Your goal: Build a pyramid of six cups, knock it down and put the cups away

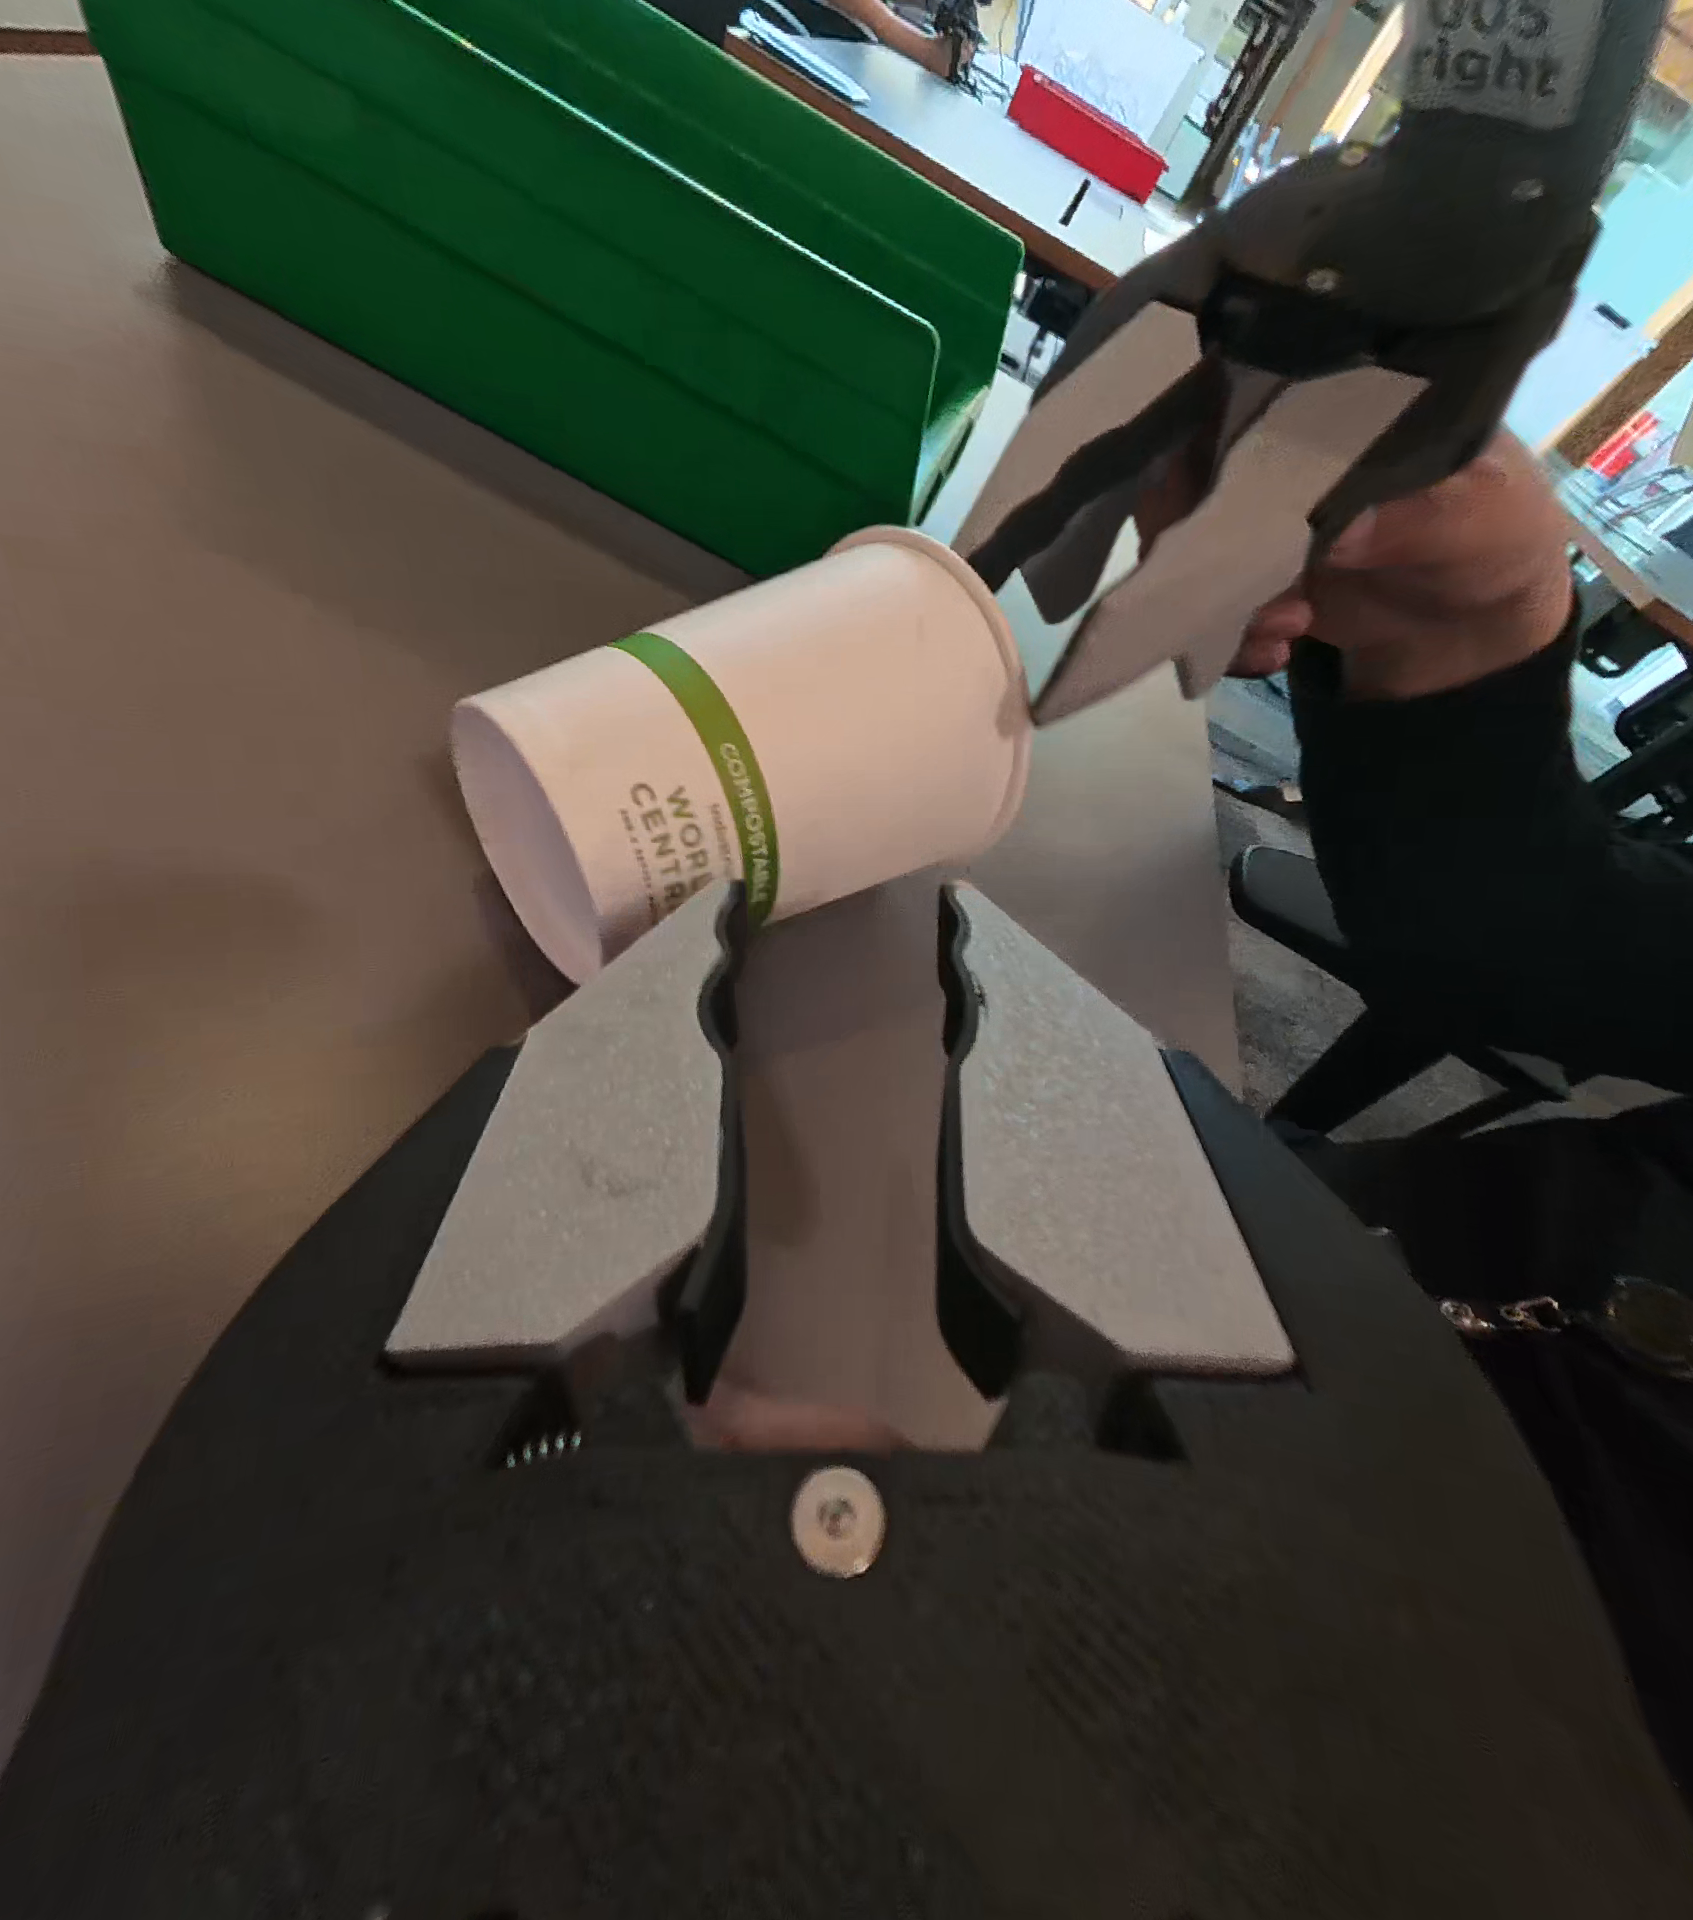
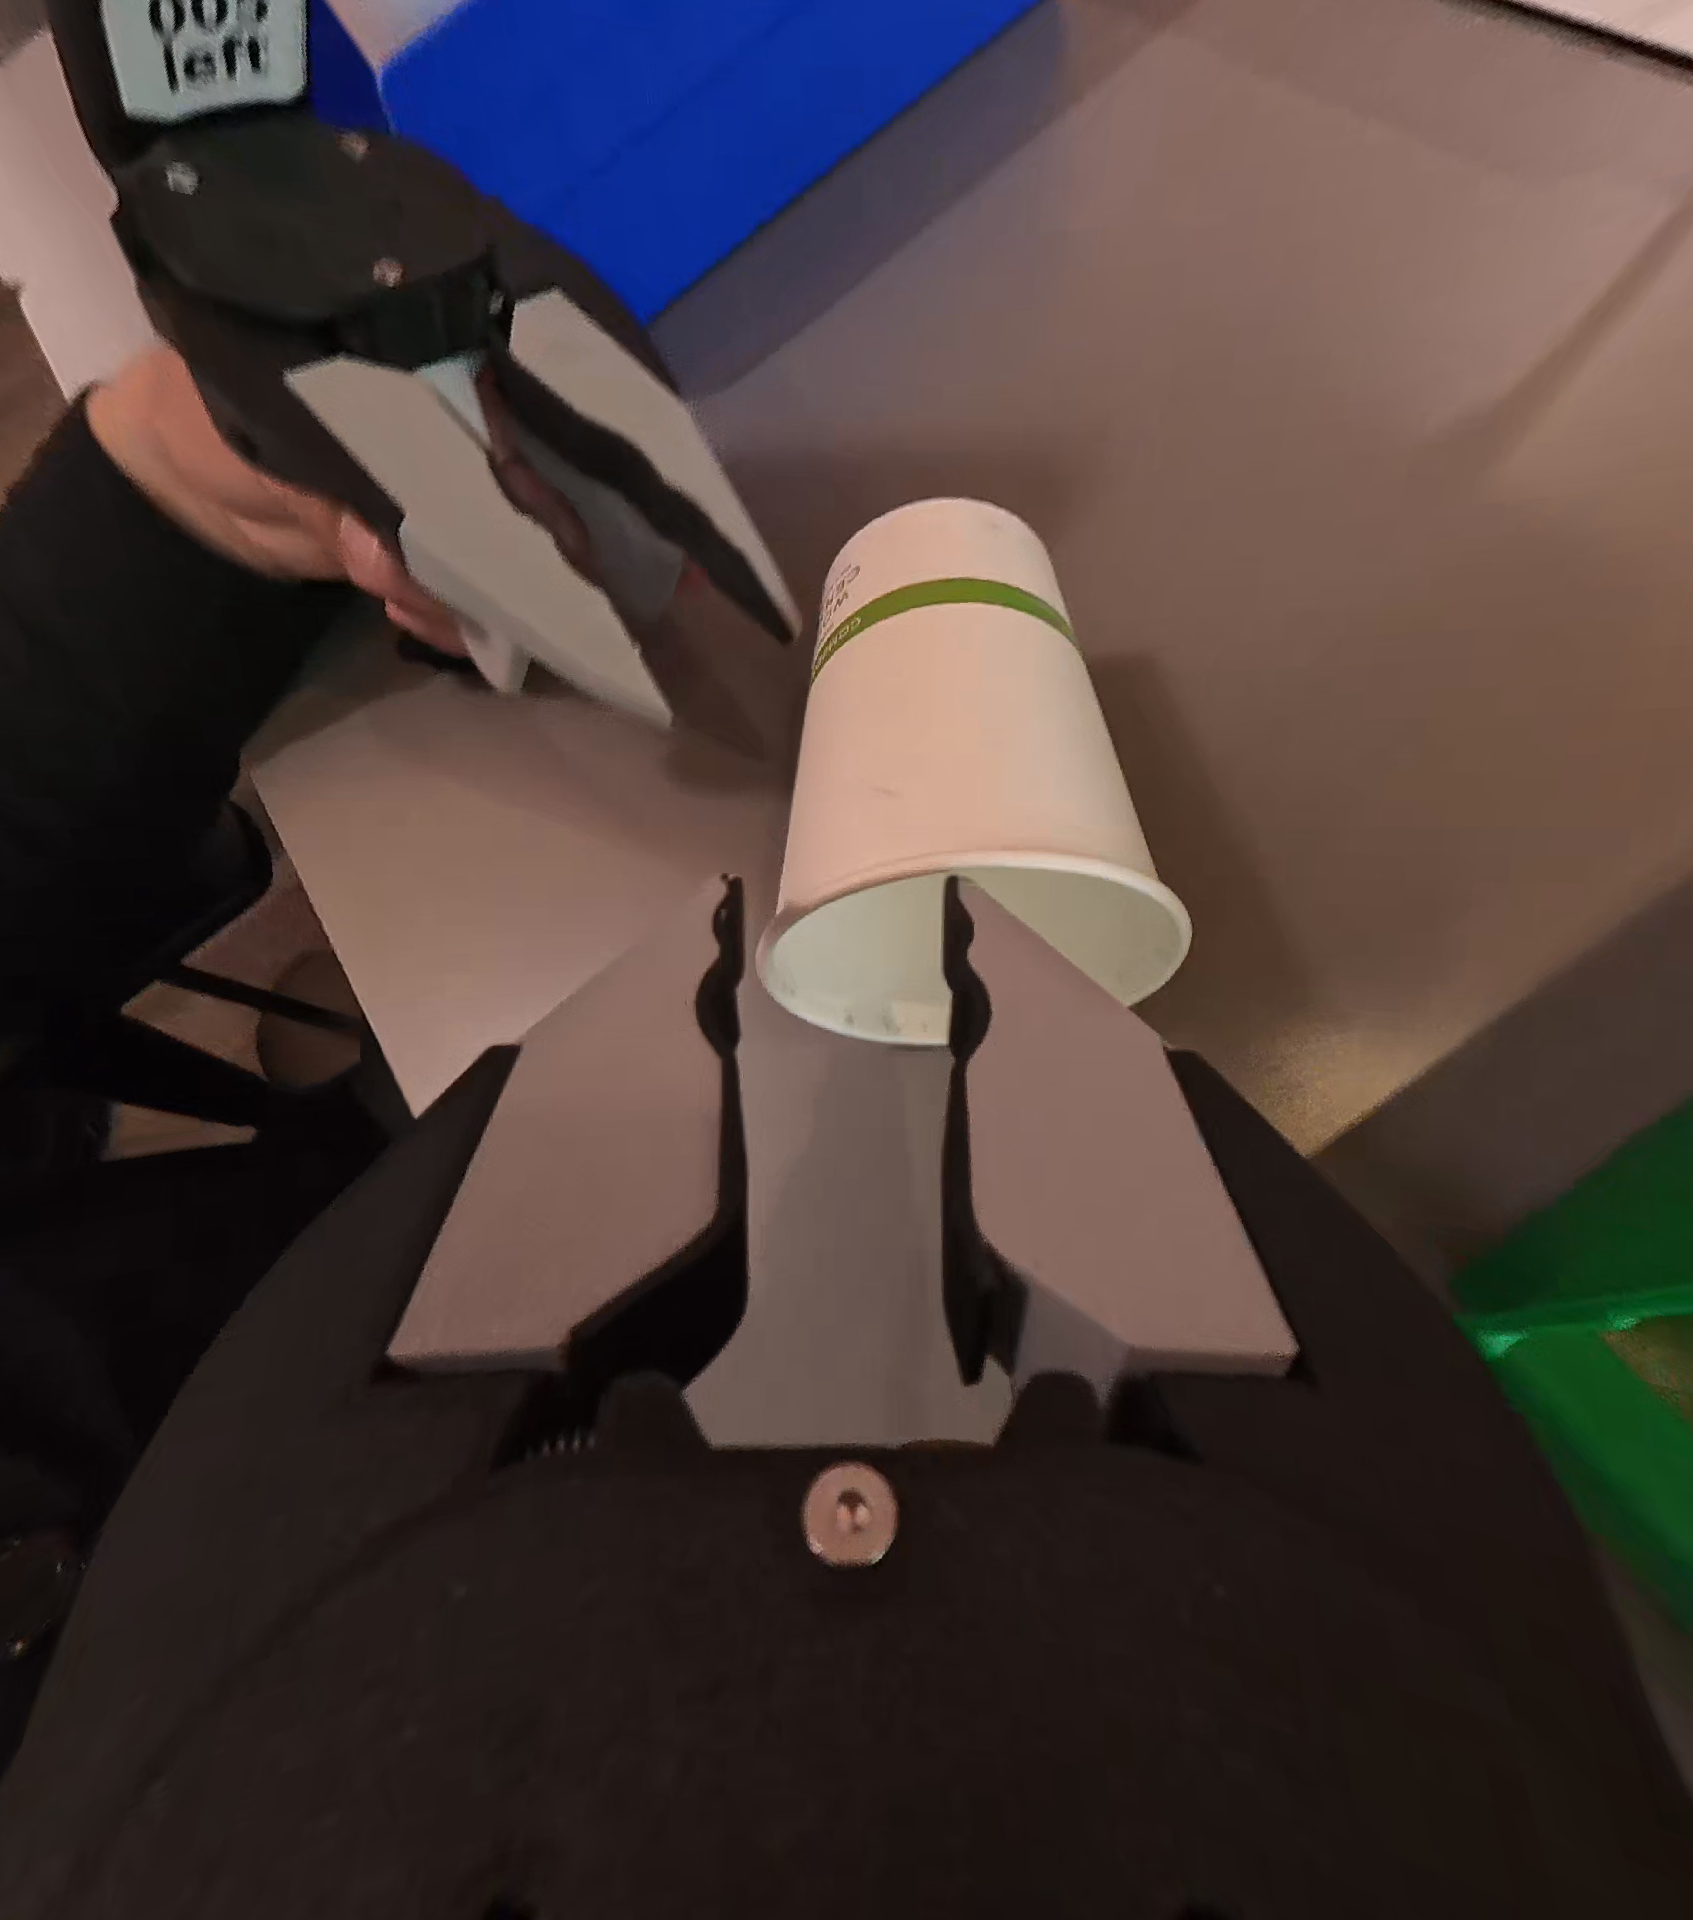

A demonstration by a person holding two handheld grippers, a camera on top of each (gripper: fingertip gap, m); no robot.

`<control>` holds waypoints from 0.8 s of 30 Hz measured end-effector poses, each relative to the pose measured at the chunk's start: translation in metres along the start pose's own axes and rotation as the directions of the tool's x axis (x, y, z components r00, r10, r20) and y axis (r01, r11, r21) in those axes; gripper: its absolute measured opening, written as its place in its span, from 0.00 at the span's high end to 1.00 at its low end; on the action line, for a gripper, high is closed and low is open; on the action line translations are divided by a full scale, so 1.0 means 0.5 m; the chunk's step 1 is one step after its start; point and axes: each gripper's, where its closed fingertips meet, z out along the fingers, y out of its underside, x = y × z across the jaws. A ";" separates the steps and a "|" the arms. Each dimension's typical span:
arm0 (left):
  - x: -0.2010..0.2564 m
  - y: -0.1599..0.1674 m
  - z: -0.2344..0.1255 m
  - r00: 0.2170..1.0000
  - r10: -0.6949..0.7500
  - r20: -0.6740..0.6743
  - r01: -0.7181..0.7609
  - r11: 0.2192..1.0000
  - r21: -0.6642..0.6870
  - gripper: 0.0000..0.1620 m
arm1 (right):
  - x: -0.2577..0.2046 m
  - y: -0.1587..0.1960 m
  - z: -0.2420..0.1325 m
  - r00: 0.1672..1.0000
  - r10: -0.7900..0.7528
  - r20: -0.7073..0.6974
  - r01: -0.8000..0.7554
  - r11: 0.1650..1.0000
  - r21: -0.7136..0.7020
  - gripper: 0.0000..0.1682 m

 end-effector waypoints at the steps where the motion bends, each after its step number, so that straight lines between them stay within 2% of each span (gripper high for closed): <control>1: 0.005 0.003 0.002 1.000 0.009 -0.008 -0.010 1.000 -0.008 0.79 | 0.005 -0.006 0.000 1.000 0.016 0.002 -0.016 1.000 0.022 0.82; 4: 0.011 0.012 0.008 0.999 0.029 -0.015 -0.030 0.999 -0.034 0.79 | 0.008 -0.019 -0.004 0.998 0.040 0.042 -0.043 0.997 0.071 0.97; 5: 0.011 0.013 0.008 0.999 0.030 -0.013 -0.030 0.999 -0.037 0.79 | 0.011 -0.022 -0.007 0.998 0.043 0.048 -0.047 0.995 0.084 0.99; 10: 0.007 0.010 0.003 1.000 0.018 -0.009 -0.019 0.999 -0.026 0.79 | 0.006 -0.060 -0.031 0.991 0.064 0.122 -0.089 0.973 0.214 1.00; 17: -0.003 0.007 -0.002 1.000 0.007 0.009 -0.007 1.000 -0.016 0.79 | 0.021 -0.066 -0.037 0.990 0.080 0.113 -0.106 0.963 0.246 1.00; 24: -0.004 0.010 -0.001 1.000 0.009 0.013 -0.009 1.000 -0.024 0.78 | 0.003 -0.108 -0.084 0.990 0.038 0.133 -0.087 0.922 0.377 1.00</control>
